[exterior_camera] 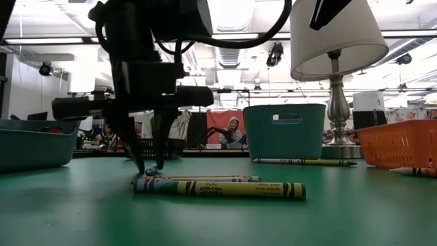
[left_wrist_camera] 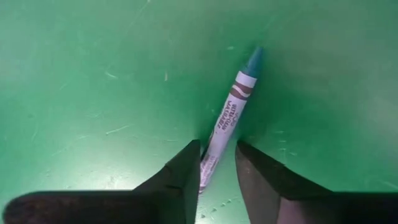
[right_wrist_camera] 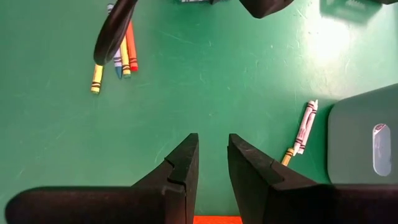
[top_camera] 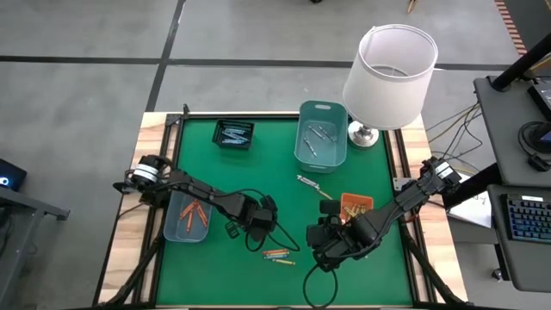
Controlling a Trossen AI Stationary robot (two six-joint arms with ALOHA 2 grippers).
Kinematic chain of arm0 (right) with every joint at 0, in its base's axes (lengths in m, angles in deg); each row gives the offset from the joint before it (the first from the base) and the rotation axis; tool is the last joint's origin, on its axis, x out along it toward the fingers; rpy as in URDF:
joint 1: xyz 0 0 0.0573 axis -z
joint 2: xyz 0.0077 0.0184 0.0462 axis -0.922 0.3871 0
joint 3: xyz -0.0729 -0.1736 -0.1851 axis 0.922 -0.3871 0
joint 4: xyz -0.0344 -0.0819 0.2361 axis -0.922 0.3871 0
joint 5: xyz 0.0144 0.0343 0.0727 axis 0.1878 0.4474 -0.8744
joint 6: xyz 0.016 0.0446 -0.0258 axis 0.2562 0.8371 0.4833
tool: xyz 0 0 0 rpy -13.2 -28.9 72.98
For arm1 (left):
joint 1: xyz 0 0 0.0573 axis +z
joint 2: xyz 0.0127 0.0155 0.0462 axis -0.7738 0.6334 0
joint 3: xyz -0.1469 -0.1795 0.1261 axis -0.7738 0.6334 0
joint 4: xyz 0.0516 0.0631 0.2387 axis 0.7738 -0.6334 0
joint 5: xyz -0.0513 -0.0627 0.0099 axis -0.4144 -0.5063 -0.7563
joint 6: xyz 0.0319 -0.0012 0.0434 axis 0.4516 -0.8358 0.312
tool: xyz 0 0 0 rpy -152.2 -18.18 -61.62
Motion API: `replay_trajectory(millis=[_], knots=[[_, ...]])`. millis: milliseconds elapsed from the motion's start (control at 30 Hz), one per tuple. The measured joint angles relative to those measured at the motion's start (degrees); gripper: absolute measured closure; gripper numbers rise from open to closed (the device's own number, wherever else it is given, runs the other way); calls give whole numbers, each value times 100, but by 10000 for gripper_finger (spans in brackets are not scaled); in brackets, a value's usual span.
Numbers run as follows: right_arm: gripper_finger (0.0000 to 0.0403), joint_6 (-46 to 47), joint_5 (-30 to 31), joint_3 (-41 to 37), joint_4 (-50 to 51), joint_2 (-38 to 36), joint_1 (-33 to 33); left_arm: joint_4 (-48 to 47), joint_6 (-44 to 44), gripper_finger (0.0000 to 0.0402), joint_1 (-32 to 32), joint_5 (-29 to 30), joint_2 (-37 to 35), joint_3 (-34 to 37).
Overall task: Sort crayons
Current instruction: Put the blue crayon into the black bin
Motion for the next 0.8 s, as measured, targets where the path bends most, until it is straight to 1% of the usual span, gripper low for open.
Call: replay_trajectory(millis=[267,400,500,667,800], knots=[[328,0,0,0,1,0,0,-1,-31,392,2,-26,2,5],[328,0,0,0,-1,0,0,-32,-175,395,2,-6,-35,4],[328,0,0,0,-3,0,0,-259,-296,399,13,34,-129,-62],[328,2,0,0,-1,0,0,-538,-331,400,201,43,-683,-169],[328,2,0,0,-14,0,0,-770,-331,401,591,43,-1207,-167]])
